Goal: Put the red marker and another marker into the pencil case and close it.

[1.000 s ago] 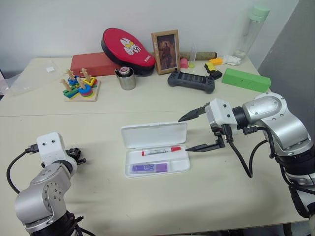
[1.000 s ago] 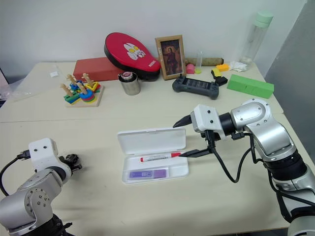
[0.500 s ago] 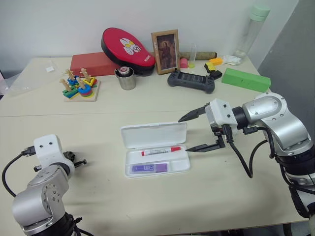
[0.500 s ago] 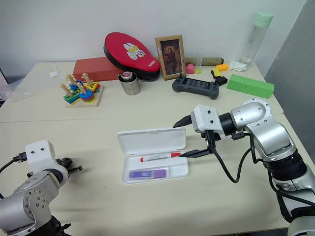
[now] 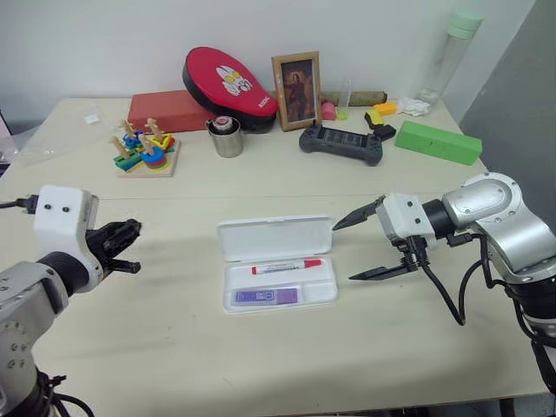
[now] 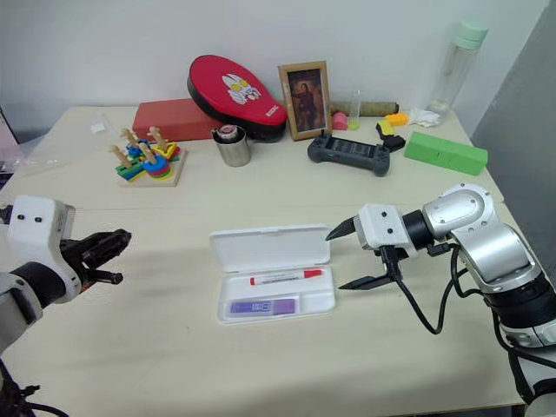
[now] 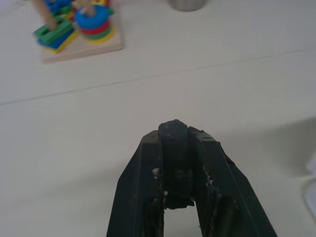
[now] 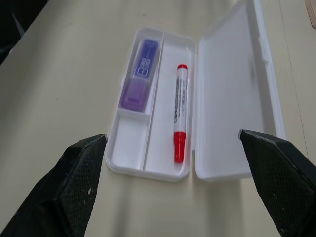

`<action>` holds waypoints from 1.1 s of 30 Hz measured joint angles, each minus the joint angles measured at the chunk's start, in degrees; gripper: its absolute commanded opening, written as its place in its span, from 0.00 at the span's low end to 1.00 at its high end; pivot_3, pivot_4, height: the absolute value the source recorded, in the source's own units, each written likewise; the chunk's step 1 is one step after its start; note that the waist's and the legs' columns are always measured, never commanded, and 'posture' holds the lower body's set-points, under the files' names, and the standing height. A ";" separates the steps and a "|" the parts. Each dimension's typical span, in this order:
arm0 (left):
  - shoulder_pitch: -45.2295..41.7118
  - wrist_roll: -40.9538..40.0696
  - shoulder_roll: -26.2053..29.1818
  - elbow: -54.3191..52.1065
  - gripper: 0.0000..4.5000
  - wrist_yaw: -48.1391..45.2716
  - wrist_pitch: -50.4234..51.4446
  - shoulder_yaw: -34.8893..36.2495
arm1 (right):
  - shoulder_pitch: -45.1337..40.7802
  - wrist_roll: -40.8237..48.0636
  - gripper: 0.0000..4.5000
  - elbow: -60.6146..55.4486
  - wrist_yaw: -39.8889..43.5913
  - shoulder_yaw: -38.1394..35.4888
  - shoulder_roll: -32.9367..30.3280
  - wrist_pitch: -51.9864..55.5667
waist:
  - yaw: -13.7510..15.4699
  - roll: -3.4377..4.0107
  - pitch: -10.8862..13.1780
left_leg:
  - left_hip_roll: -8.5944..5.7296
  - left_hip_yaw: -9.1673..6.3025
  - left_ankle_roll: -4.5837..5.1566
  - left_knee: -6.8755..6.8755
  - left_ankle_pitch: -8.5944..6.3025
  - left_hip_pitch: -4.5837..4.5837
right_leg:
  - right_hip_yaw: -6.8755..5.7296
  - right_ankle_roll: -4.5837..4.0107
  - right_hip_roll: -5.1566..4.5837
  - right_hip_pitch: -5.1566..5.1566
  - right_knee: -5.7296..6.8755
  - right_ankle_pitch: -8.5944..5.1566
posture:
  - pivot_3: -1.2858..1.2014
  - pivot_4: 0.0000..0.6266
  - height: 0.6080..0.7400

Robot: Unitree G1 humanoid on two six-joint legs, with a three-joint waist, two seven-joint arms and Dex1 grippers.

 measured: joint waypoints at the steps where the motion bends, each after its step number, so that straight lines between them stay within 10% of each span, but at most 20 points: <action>1: -0.41 -0.74 0.48 -0.13 0.10 -0.85 -0.11 0.26 | 0.10 -0.36 1.00 0.19 0.13 0.00 -0.07 -0.42 | -0.05 0.00 0.00 | 0.00 0.02 0.00 0.00 0.00 0.00 | 0.03 0.00 0.00 0.01 -0.01 0.00 | 0.52 0.24 1.00; 14: -6.33 -20.96 8.16 -1.95 0.10 -16.50 -7.81 -7.98 | 1.40 -4.92 1.00 4.11 1.10 0.42 -0.77 -7.04 | -0.13 -0.02 0.04 | 0.00 0.03 0.00 0.00 0.00 -0.01 | 0.03 0.00 0.00 0.01 -0.02 0.00 | 0.52 0.24 1.00; 33: -11.29 2.17 5.94 13.57 0.10 -29.16 -37.74 -51.16 | 0.60 -5.81 1.00 4.12 1.56 0.04 -0.86 -5.58 | 0.70 0.12 0.13 | -0.01 0.07 0.01 0.04 0.00 -0.04 | 0.05 0.00 0.01 -0.01 -0.02 0.00 | 0.52 0.24 1.00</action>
